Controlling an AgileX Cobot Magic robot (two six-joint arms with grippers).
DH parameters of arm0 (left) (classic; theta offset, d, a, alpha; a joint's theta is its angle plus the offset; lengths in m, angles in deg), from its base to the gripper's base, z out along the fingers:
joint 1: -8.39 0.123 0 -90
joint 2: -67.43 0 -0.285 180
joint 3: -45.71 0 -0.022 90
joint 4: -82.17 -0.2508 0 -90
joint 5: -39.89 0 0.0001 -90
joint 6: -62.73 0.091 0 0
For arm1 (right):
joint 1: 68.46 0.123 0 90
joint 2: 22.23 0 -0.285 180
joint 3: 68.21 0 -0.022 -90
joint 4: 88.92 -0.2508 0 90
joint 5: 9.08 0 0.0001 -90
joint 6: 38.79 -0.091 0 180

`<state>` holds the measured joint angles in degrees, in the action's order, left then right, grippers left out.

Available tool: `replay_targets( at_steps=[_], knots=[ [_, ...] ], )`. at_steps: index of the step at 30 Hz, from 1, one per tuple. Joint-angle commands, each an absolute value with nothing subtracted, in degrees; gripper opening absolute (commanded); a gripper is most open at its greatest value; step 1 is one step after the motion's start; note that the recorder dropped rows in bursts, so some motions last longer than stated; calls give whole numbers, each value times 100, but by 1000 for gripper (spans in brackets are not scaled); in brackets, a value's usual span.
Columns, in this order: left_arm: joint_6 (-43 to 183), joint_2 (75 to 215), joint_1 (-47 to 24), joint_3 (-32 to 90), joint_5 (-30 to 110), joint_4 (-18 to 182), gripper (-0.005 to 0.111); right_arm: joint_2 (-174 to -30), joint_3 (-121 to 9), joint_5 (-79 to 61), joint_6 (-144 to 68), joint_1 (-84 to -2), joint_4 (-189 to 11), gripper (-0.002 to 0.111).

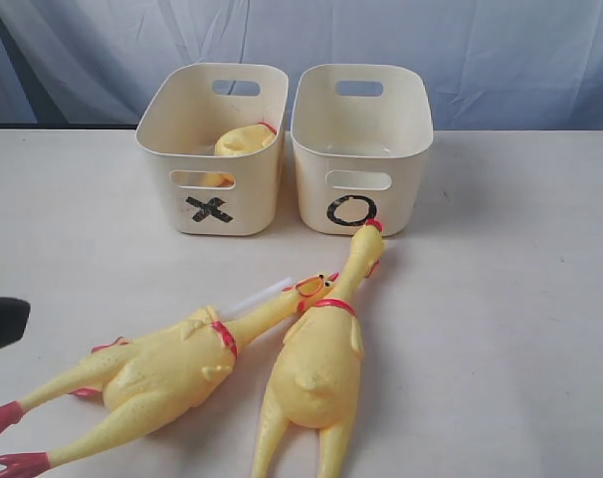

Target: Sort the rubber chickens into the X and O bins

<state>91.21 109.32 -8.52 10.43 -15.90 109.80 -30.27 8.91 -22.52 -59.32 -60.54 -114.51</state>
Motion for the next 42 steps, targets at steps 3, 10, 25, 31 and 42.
replay_targets(
  at_steps=[3, 10, 25, 31, 42],
  knots=[
    [9015, 10275, -834, 620, -1712, 11061, 68, -3001, 692, -1442, -6285, -6044, -11010, 0],
    [8993, 9743, -834, 448, -1688, 11061, 68, -3481, -350, -85, -6191, -6044, -10683, 0],
    [8993, 9591, -834, 448, -1675, 10976, 68, -7057, -2981, 2676, -2784, -6044, -12539, 0],
    [8993, 9591, -834, 448, -1675, 10944, 68, -8595, -3719, 3481, -2516, -6044, -13053, 0],
    [8993, 9591, -834, 448, -1675, 10926, 68, -10611, -3940, 3535, -2384, -6033, -13256, 5]
  ],
)
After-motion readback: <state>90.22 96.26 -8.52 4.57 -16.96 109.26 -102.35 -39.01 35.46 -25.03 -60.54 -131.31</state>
